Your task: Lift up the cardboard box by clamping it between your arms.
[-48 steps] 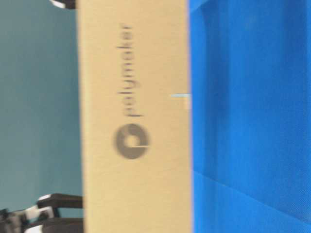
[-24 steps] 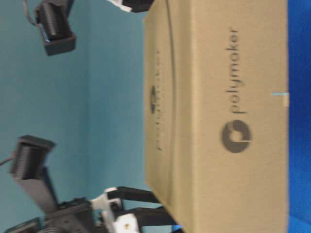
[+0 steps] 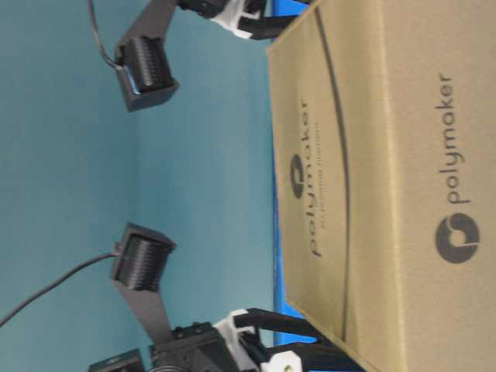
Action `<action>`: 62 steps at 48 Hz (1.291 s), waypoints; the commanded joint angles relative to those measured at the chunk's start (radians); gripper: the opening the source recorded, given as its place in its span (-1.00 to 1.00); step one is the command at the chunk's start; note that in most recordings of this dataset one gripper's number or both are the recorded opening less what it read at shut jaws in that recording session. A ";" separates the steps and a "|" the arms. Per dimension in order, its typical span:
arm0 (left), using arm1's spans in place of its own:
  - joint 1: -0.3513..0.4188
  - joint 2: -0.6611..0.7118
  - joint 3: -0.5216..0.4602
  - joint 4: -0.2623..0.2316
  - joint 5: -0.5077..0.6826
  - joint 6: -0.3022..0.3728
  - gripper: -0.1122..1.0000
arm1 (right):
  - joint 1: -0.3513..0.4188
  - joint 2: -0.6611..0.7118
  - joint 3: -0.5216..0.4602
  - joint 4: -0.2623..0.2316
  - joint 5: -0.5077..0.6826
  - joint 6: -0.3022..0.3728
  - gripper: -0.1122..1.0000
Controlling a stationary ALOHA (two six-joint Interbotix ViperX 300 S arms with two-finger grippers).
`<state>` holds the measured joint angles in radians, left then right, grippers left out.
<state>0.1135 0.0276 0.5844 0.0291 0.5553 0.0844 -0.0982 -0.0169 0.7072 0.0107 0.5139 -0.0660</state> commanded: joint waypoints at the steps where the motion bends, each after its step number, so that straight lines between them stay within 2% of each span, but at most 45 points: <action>1: 0.014 0.000 -0.029 -0.006 -0.100 -0.058 0.77 | 0.011 0.003 -0.028 0.006 -0.067 0.025 1.00; 8: 0.017 0.026 -0.021 -0.006 -0.138 -0.072 0.77 | 0.011 0.026 -0.017 0.006 -0.087 0.025 1.00; 26: 0.017 0.026 -0.009 -0.006 -0.123 -0.092 0.77 | 0.005 0.031 0.023 0.008 -0.101 0.035 1.00; 42: 0.017 -0.071 0.051 -0.006 -0.101 -0.077 0.77 | 0.000 -0.080 0.103 0.011 -0.098 0.043 1.00; 50: 0.017 -0.126 0.097 -0.006 -0.097 -0.080 0.77 | -0.006 -0.109 0.126 0.011 -0.135 0.029 1.00; 62: 0.015 -0.233 0.150 -0.006 -0.031 -0.075 0.77 | -0.006 -0.155 0.166 0.011 -0.081 0.043 1.00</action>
<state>0.1289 -0.1549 0.7271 0.0261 0.5185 0.0077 -0.1028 -0.1258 0.8636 0.0184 0.4234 -0.0322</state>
